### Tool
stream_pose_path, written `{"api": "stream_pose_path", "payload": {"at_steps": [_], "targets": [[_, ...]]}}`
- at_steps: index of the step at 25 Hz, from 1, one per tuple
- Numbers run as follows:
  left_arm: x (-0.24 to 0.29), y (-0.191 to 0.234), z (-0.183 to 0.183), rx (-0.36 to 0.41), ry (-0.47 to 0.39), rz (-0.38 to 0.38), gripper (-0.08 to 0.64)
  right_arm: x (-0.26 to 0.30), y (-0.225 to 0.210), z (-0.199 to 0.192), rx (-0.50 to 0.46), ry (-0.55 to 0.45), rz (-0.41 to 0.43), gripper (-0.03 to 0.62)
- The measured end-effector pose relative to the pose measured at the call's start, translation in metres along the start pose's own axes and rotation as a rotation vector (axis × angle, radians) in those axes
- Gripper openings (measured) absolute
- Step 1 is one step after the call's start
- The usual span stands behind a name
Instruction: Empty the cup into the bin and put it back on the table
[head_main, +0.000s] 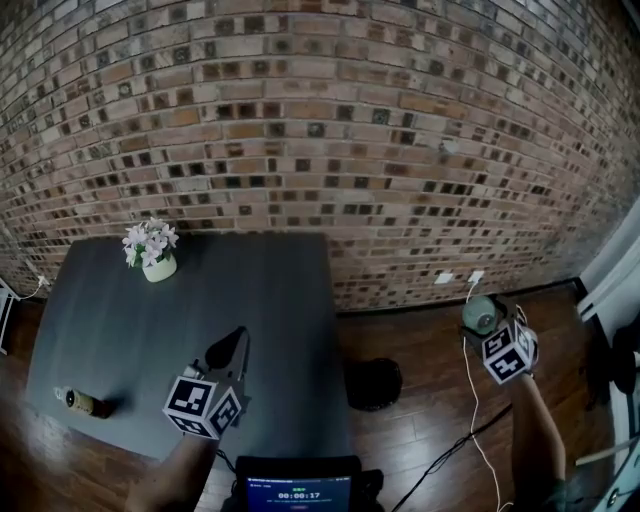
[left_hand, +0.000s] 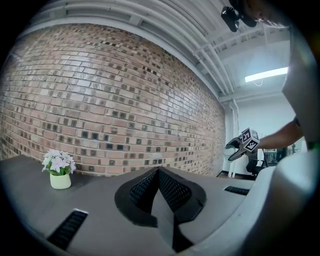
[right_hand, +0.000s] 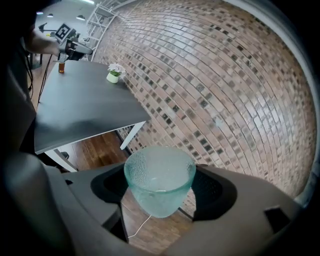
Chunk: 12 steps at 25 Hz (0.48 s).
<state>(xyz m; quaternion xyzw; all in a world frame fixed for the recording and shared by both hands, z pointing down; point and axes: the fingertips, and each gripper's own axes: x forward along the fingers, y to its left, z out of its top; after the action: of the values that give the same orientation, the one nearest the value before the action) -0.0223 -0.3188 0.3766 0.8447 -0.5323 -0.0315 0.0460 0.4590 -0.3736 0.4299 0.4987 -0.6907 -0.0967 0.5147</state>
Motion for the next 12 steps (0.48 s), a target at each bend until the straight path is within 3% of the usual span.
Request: {"api": "stream_pose_path", "payload": {"at_steps": [6, 12], "targets": [[0.002, -0.007, 0.011, 0.024, -0.001, -0.018, 0.001, 0.005, -0.008, -0.002, -0.071, 0.033, -0.001, 0.387], [-0.003, 0.005, 0.011, 0.005, -0.018, 0.031, 0.001, 0.008, -0.017, 0.001, -0.141, 0.056, -0.017, 0.387]]}}
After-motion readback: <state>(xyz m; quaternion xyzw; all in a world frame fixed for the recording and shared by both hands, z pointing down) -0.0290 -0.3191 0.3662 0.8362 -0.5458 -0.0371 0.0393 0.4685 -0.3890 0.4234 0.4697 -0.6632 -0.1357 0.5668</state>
